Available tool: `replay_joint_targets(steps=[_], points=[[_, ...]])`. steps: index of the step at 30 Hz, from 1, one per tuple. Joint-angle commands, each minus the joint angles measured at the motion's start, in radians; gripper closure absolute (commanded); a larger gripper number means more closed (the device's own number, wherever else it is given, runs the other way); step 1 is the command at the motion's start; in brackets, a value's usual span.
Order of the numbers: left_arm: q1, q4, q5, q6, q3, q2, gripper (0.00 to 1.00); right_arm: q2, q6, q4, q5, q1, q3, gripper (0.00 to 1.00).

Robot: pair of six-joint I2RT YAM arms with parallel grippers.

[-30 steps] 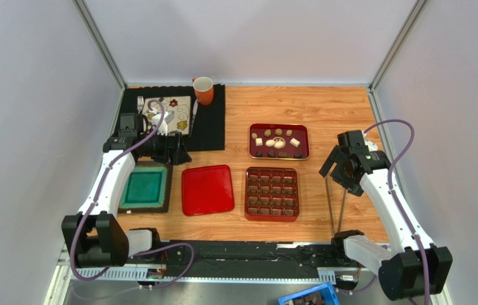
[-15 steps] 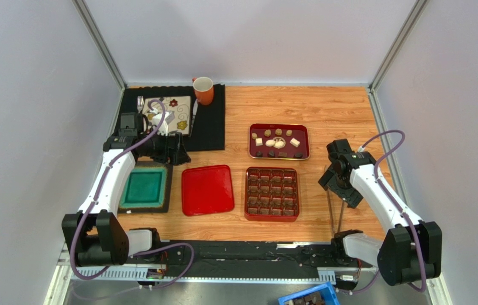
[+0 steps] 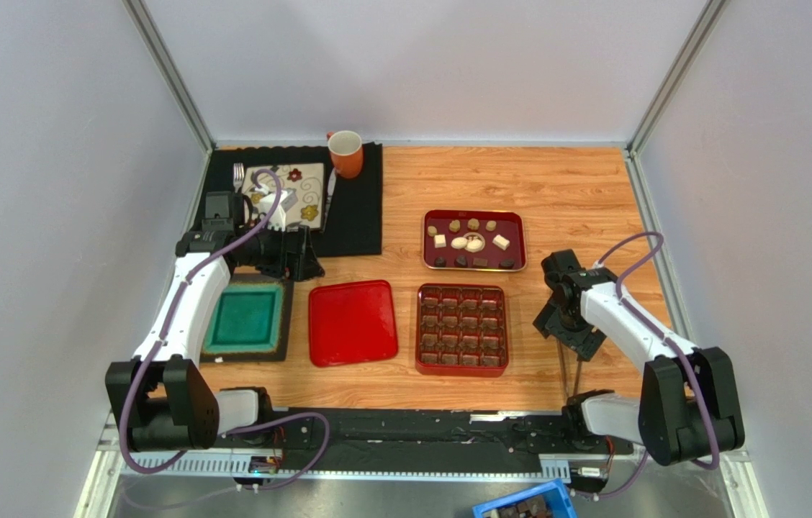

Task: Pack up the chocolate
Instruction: Pick up the clamp at the center of the board.

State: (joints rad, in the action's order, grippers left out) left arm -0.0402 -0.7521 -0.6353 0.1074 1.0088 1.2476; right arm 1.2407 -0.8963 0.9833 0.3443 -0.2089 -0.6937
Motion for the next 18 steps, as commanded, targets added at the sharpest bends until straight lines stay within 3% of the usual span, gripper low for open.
replay_joint_targets(steps=[1,6,10,15,17,18], points=[[-0.003,-0.003,-0.01,0.018,0.017,-0.014,0.02,0.017,0.017,-0.089,0.013,-0.012,-0.003,0.22],[-0.001,0.008,-0.006,0.014,0.013,-0.016,0.02,0.048,0.045,-0.127,0.004,-0.012,0.0,0.35],[-0.001,0.016,-0.004,0.011,0.007,-0.019,0.02,0.092,0.069,-0.169,-0.011,-0.014,-0.004,0.62],[-0.001,0.014,0.017,0.021,0.007,-0.027,0.02,0.134,0.095,-0.193,-0.011,-0.014,-0.026,0.69],[-0.001,0.014,0.023,0.023,0.007,-0.03,0.02,0.147,0.112,-0.21,-0.017,-0.014,-0.029,0.85],[-0.001,0.014,0.023,0.023,0.005,-0.031,0.02,0.149,0.117,-0.215,-0.021,-0.014,-0.038,1.0]])
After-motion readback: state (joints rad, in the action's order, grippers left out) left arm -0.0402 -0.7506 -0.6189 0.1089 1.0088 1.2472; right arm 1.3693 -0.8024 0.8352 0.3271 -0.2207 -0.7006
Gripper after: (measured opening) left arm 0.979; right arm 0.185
